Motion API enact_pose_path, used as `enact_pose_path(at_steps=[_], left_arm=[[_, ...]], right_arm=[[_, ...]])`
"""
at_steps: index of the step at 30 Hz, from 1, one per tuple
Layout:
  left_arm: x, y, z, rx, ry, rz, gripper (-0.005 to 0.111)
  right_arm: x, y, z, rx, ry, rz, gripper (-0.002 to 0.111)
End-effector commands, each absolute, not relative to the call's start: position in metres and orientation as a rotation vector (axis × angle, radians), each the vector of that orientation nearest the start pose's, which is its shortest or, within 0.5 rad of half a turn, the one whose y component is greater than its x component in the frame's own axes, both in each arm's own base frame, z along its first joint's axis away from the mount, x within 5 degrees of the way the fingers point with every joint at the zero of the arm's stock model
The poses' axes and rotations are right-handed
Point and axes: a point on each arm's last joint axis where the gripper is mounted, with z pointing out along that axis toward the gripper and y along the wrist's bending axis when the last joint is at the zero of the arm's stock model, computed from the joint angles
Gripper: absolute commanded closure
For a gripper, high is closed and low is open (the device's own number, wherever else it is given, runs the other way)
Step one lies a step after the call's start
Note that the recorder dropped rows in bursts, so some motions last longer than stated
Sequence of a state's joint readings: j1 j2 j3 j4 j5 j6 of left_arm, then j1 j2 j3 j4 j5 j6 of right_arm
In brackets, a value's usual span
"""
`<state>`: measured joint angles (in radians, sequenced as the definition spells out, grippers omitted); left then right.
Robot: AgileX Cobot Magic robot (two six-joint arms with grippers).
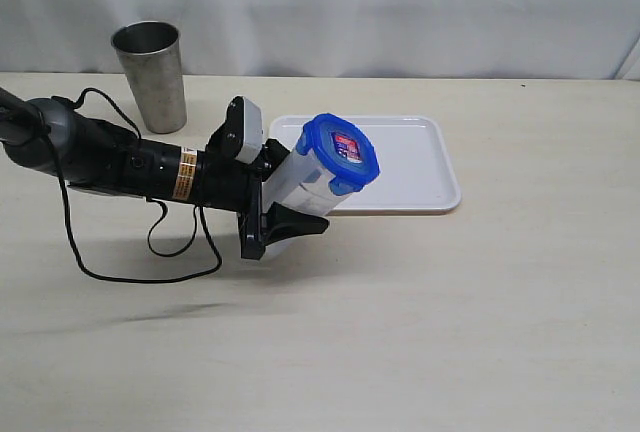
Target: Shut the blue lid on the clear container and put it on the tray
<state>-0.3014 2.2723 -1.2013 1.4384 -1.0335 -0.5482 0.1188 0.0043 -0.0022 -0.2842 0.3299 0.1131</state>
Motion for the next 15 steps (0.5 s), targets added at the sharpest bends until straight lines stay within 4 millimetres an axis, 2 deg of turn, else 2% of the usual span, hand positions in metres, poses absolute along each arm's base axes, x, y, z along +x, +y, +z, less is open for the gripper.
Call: enact_pose_path(at_steps=[1,5,11,15], left_arm=[[0.363,-0.195,0.088,1.415,1.468,-0.876,0.107],[0.364,-0.195,0.089,1.418,1.427,-0.856,0.107],[0.373,-0.200,0.102,1.240,1.380,-0.848,0.107],[0.386,-0.217,0.110,1.260,1.393,-0.732,0.107]], right_arm=[[0.054,-0.002,0.184,-0.191,1.795,-0.123,0.104],[0.054,-0.002,0.184,-0.191,1.795,-0.123,0.104],[0.054,-0.002,0.184,-0.191,1.795,-0.123,0.104],[0.054,-0.002,0.184,-0.188,1.796,-0.120,0.104]])
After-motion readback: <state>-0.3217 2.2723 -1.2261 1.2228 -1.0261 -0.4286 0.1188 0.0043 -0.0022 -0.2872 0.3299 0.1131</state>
